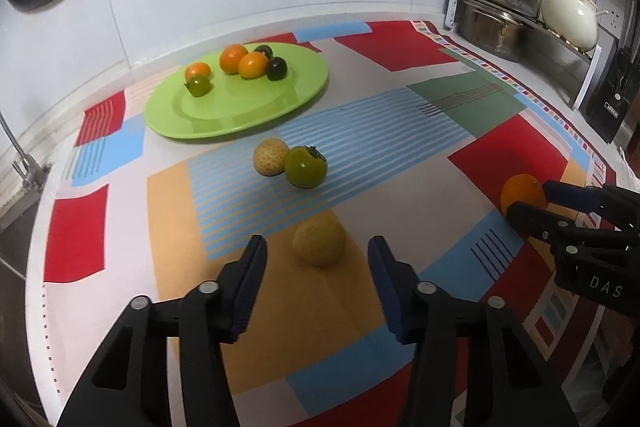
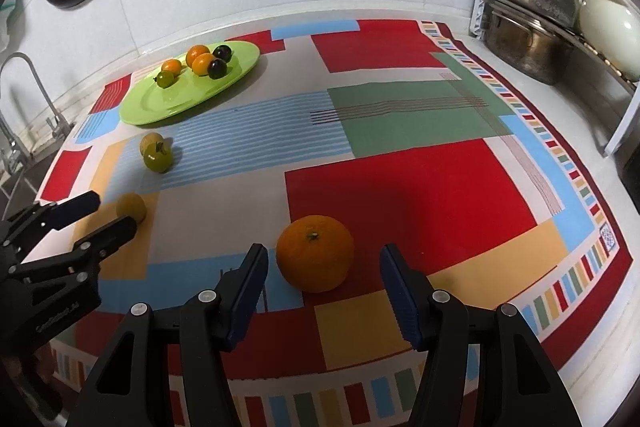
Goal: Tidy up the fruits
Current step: 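Grasp a tan round fruit with the left tool while the right tool grasps an orange, then carry the tan fruit and orange over the green plate and open both tools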
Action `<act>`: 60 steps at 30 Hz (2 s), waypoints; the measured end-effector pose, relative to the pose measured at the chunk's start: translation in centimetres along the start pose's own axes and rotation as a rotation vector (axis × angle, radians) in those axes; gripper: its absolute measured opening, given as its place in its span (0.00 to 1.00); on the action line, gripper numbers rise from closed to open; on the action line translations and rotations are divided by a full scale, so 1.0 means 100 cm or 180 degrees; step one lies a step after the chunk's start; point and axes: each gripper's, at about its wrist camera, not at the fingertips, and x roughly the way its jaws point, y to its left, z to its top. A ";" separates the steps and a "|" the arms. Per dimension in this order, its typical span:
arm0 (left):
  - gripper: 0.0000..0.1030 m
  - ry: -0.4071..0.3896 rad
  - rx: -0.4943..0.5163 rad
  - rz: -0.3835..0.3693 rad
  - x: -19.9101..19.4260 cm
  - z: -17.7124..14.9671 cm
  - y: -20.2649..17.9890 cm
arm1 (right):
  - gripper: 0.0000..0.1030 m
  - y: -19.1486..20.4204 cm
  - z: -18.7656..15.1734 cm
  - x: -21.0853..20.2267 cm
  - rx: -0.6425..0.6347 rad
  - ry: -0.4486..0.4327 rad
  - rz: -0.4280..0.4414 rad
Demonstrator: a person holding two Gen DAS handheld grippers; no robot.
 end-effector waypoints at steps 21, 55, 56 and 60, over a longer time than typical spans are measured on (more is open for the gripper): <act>0.29 0.0101 -0.0118 -0.0096 0.007 0.003 0.001 | 0.41 0.009 0.004 0.000 -0.0190 -0.0036 0.0170; 0.29 -0.0663 -0.0154 0.0151 -0.090 0.039 0.016 | 0.41 0.049 0.057 -0.068 -0.0587 -0.0756 0.0661; 0.29 -0.0683 -0.0154 0.0164 -0.092 0.041 0.017 | 0.41 0.051 0.059 -0.069 -0.0604 -0.0783 0.0672; 0.29 -0.0765 -0.0141 0.0217 -0.097 0.048 0.021 | 0.41 0.058 0.066 -0.072 -0.0669 -0.0854 0.0710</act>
